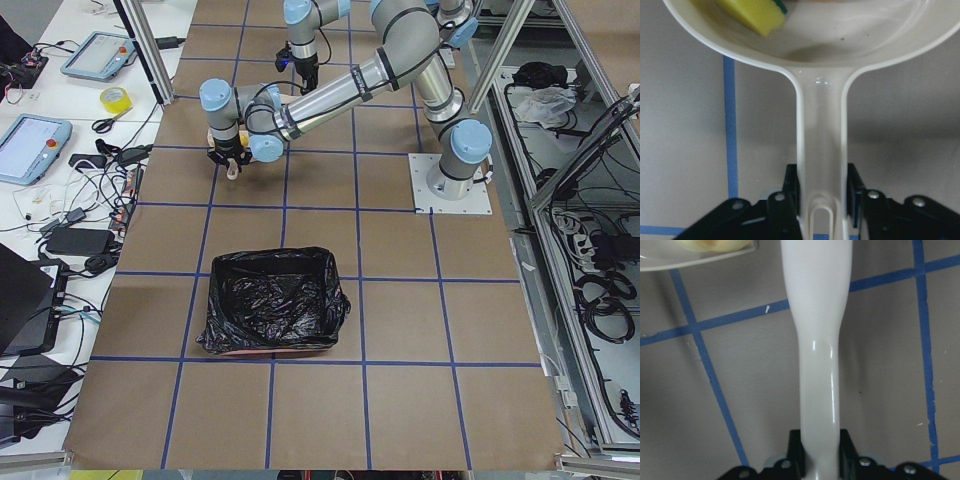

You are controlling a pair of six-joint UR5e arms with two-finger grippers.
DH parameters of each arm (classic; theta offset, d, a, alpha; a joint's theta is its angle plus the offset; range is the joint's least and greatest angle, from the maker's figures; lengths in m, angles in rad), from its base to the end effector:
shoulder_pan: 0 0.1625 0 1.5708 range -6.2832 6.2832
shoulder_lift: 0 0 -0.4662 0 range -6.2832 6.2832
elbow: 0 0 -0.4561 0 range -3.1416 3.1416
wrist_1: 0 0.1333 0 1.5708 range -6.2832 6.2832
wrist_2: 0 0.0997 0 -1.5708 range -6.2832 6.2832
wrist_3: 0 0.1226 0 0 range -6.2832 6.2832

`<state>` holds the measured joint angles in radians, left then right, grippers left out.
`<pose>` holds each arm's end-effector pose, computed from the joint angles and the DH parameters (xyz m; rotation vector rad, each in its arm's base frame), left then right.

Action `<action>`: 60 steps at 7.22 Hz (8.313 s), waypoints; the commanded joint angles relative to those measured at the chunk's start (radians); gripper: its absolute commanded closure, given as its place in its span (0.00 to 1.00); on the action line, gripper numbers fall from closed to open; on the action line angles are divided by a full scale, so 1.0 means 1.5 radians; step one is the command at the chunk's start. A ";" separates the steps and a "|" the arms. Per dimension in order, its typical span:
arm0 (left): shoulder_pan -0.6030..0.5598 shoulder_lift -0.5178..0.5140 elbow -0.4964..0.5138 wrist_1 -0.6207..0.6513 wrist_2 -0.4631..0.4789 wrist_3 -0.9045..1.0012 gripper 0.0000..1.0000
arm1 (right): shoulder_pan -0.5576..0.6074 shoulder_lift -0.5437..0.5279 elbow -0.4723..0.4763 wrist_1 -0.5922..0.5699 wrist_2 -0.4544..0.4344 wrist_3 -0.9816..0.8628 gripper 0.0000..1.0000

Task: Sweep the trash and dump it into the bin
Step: 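Sweep the sponge and bread pieces into the dustpan with the right gripper's brush, then carry the loaded dustpan over the black bin while the right gripper withdraws, then tilt the dustpan over the bin with the left gripper while the right lowers the brush, then return the empty dustpan to the table while the right gripper releases the brush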

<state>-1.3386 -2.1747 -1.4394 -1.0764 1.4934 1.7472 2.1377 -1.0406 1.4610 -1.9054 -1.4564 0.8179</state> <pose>0.0390 -0.7853 0.2186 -2.1414 -2.2624 0.1195 0.5222 -0.5460 0.2487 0.3957 3.0755 0.2158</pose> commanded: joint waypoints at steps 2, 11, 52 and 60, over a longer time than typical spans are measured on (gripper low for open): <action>0.005 0.000 -0.001 -0.001 -0.005 0.000 0.99 | 0.000 0.011 0.017 -0.051 0.006 0.043 1.00; 0.012 0.000 0.000 0.000 -0.008 0.047 1.00 | 0.005 0.115 -0.133 -0.135 0.142 0.102 1.00; 0.355 0.030 0.307 -0.245 0.188 0.400 1.00 | -0.647 -0.125 0.152 0.002 -0.104 -0.810 0.00; 0.043 -0.027 0.208 -0.239 0.066 0.073 1.00 | -0.530 -0.313 0.052 0.102 -0.081 -0.661 0.00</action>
<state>-1.2289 -2.1919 -1.0679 -1.5361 1.5980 1.8830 1.2875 -1.5123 1.5790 -1.7630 -1.5771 -0.2217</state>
